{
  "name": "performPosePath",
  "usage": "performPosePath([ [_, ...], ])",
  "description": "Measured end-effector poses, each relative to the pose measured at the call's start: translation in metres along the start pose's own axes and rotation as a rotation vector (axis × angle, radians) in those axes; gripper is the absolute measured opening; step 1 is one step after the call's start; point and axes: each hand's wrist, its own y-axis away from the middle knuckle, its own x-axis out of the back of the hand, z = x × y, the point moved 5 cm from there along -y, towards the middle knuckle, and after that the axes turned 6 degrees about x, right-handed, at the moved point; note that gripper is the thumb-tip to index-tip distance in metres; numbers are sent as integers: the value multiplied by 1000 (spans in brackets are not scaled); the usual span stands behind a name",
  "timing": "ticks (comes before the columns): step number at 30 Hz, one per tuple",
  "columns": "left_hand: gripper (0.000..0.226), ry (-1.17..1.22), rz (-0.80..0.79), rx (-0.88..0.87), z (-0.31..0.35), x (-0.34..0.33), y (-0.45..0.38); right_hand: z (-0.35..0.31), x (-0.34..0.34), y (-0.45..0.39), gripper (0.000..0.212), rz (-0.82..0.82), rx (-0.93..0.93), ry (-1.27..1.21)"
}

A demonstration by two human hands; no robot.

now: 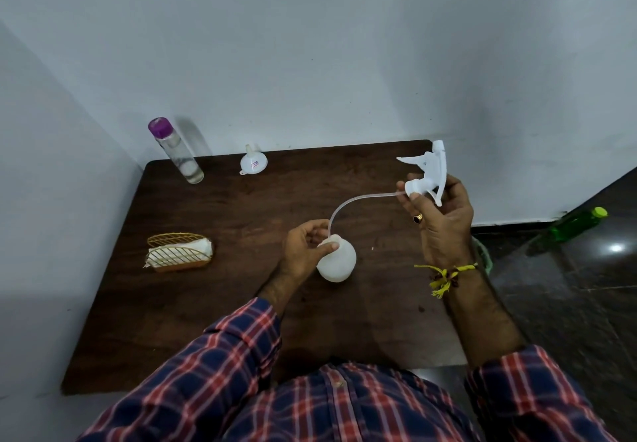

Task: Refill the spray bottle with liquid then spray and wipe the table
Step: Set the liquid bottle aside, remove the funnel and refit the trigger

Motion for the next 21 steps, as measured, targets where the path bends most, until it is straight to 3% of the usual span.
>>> performPosePath([
  [7,83,-158,-89,-25,-14,-2,5,0,3,19,38,-194,38,296],
  [13,57,-237,-37,-48,-16,-9,5,9,-8,31,36,-407,8,423],
  [21,45,-239,-57,-41,-24,-9,0,41,-34,39,32,-582,-63,516],
])
